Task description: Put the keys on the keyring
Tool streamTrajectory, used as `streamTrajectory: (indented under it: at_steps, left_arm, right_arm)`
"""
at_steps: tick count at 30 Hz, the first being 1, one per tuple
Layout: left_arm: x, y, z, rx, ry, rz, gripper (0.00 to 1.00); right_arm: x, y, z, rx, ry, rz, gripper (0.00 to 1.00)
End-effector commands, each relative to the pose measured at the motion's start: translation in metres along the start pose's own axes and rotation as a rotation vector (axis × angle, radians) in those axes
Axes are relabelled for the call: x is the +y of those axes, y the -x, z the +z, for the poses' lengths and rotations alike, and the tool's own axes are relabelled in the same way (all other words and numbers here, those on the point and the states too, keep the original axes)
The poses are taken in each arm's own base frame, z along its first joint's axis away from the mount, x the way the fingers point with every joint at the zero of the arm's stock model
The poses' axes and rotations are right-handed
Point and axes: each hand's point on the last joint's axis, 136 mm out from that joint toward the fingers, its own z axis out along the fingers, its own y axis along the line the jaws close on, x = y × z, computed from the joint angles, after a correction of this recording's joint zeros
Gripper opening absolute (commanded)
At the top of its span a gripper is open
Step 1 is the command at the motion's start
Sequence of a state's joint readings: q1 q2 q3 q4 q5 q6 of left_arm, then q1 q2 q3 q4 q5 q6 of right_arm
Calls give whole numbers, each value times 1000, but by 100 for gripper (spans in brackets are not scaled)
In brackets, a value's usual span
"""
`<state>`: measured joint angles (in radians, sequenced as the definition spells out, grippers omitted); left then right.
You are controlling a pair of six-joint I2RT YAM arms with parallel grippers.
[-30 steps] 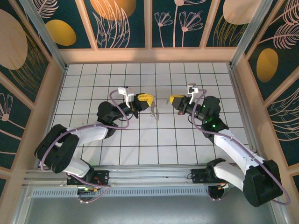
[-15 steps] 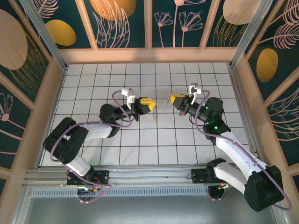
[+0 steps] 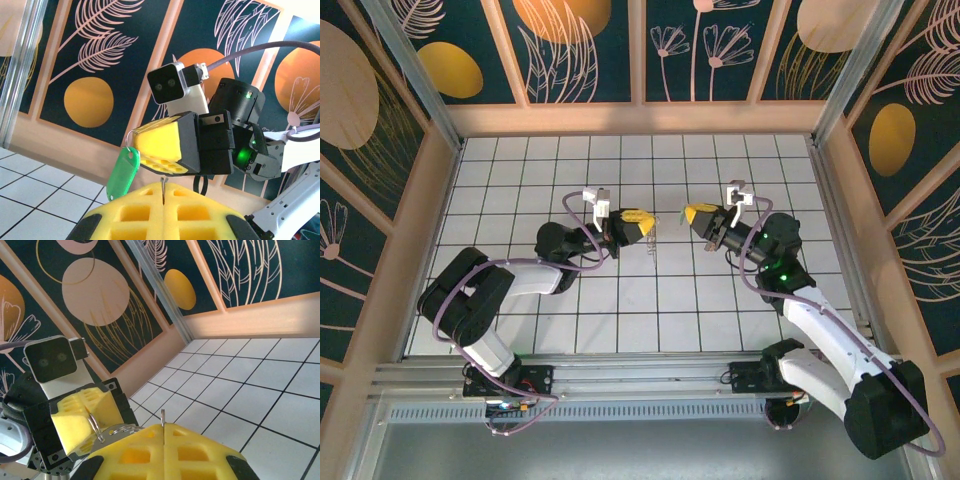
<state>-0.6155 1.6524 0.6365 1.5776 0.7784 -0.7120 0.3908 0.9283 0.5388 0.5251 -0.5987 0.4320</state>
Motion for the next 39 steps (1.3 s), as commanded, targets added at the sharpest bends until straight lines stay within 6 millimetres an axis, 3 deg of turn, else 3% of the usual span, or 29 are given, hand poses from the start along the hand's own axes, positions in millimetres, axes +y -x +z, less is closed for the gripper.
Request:
streamTrajectory:
  at_steps: [1,13,22,29,39]
  left_arm:
    - [-42,41,2,-143,-153,205,0]
    - [-29,39,8,-102,-80,307,0]
    - [-10,35,6,10,79,530,0]
    - [-11,42,5,51,121,645,0]
    - [-10,43,5,68,133,673,0]
  right_arm:
    - [15,4,-1,-25,64,-20,0]
    - [22,0,5,-8,93,-22,0]
    - [18,-3,9,-5,84,-13,0]
    - [17,-3,8,-10,74,-13,0]
    - [16,-3,8,-13,70,-14,0]
